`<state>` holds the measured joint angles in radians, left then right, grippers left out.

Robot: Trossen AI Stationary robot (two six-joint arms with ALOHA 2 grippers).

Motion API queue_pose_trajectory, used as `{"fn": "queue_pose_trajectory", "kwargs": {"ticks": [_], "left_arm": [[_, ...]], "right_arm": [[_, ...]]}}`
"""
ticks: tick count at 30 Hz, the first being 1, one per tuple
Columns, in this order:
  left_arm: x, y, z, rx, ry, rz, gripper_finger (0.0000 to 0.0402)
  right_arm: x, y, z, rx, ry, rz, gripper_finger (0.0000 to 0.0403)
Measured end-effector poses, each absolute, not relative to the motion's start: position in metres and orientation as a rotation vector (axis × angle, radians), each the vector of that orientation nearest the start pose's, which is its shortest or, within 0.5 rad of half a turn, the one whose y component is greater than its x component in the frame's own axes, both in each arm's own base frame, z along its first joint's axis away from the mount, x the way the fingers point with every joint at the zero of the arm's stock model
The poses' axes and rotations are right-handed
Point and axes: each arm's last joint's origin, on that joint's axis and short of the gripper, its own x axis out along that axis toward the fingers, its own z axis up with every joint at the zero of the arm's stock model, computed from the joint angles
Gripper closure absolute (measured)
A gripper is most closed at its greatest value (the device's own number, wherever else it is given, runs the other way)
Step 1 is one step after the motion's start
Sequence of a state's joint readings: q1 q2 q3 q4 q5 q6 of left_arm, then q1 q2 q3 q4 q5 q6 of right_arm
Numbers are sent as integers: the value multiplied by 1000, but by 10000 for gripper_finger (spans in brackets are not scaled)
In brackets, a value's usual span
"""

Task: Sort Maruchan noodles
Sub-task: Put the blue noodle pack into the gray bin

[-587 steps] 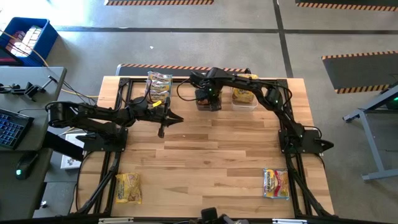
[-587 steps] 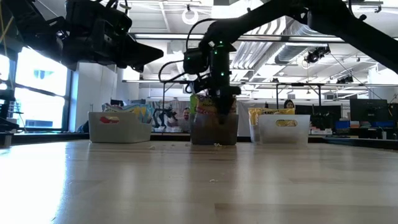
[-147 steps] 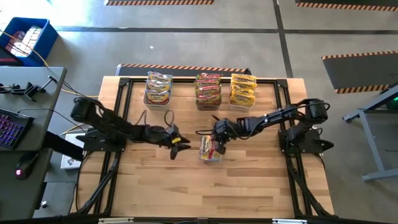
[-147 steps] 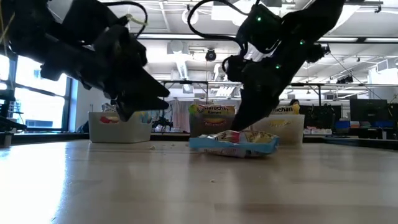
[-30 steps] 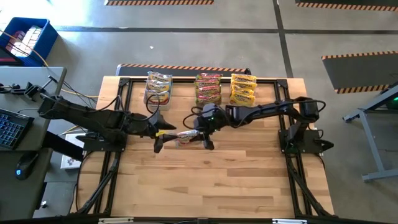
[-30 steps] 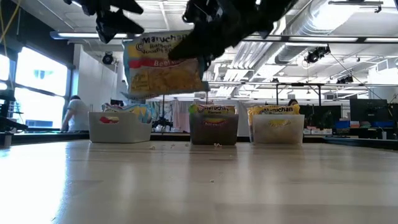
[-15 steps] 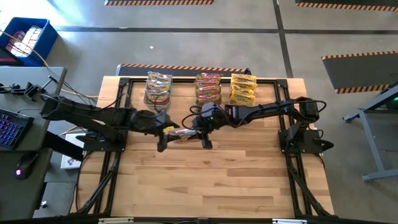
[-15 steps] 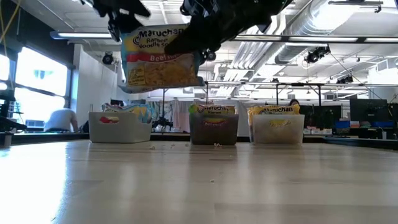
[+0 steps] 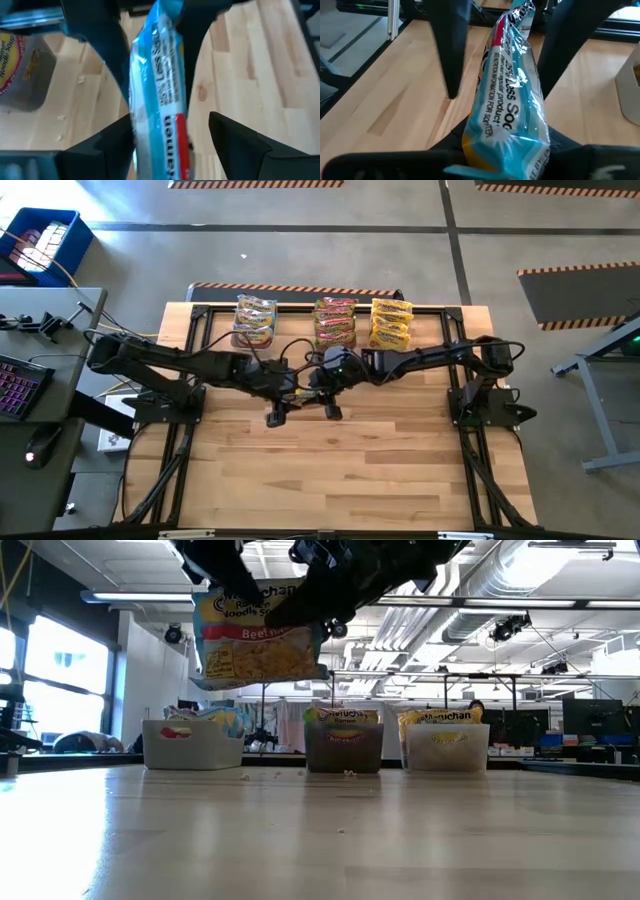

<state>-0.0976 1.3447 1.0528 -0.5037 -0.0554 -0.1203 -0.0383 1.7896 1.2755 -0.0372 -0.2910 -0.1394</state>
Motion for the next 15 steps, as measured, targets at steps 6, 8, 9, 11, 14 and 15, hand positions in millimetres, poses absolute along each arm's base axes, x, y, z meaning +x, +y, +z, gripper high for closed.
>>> {"fn": "queue_pose_trajectory", "kwargs": {"ticks": [6, 8, 9, 11, 14, 15], "left_arm": [[280, -25, 273, 43, 839, -28, 238], [280, -25, 273, 67, 838, -36, 275], [280, -25, 273, 75, 837, -38, 294], [278, -24, 275, 92, 831, -46, 330], [271, -21, 278, 126, 856, -59, 374], [268, -19, 279, 132, 869, -57, 383]], "right_arm": [[401, -7, 242, -44, 534, 285, 304], [401, -7, 242, -43, 534, 286, 299], [401, -7, 242, -43, 535, 285, 297], [401, -7, 242, -57, 530, 291, 291], [401, -7, 243, -86, 523, 299, 275], [401, -7, 243, -86, 524, 299, 268]]}}
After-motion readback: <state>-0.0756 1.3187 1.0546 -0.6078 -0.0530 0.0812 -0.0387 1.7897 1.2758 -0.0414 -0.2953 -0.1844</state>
